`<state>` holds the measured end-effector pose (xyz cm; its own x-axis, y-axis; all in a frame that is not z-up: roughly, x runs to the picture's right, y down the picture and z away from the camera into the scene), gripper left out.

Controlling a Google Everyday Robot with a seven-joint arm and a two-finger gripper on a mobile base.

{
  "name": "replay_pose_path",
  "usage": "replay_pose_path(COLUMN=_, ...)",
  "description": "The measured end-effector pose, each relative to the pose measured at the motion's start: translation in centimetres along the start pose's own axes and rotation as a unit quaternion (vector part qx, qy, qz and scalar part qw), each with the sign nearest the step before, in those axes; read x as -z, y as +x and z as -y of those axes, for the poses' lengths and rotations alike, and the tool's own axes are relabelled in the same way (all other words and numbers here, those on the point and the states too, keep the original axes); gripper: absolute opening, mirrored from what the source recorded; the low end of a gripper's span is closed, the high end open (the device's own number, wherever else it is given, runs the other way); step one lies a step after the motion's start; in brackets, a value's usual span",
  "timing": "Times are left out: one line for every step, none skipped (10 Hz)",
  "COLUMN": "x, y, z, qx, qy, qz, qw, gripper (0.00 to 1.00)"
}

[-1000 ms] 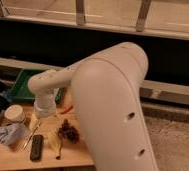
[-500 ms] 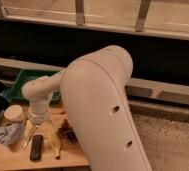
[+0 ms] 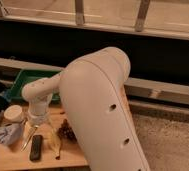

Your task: Place eraser in table surface

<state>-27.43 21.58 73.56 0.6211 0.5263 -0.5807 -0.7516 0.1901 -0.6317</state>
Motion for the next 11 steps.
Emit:
replay_pose_path(x=-1.0, y=-0.2, z=-0.6, qx=0.004, qy=-0.010, qz=-0.006, qw=0.9999, gripper=0.80)
replay_pose_path(x=-1.8, y=-0.3, z=-0.7, qx=0.005, qy=-0.018, qz=-0.010, qw=0.9998, gripper=0.80)
replay_pose_path(x=-2.4, y=-0.5, z=-1.1, qx=0.009, qy=-0.025, qz=-0.014, qw=0.9995, gripper=0.80)
replay_pose_path(x=-3.3, y=-0.6, z=-1.5, qx=0.013, qy=-0.034, qz=-0.021, qw=0.9991, gripper=0.80)
replay_pose_path(x=-4.1, y=-0.7, z=-1.8, qx=0.015, qy=-0.040, qz=-0.027, qw=0.9987, gripper=0.80)
replay_pose_path(x=-4.7, y=-0.8, z=-1.8, qx=0.017, qy=-0.047, qz=-0.033, qw=0.9982, gripper=0.80)
replay_pose_path(x=-5.3, y=-0.9, z=-1.9, qx=0.019, qy=-0.054, qz=-0.039, qw=0.9976, gripper=0.80)
replay_pose_path(x=-6.0, y=-1.1, z=-2.1, qx=0.020, qy=-0.058, qz=-0.047, qw=0.9970, gripper=0.80)
replay_pose_path(x=-6.4, y=-1.2, z=-2.5, qx=0.019, qy=-0.063, qz=-0.055, qw=0.9963, gripper=0.80)
replay_pose_path(x=-6.7, y=-1.2, z=-2.5, qx=0.019, qy=-0.063, qz=-0.058, qw=0.9961, gripper=0.80)
replay_pose_path(x=-6.4, y=-1.3, z=-2.4, qx=0.020, qy=-0.061, qz=-0.057, qw=0.9963, gripper=0.78)
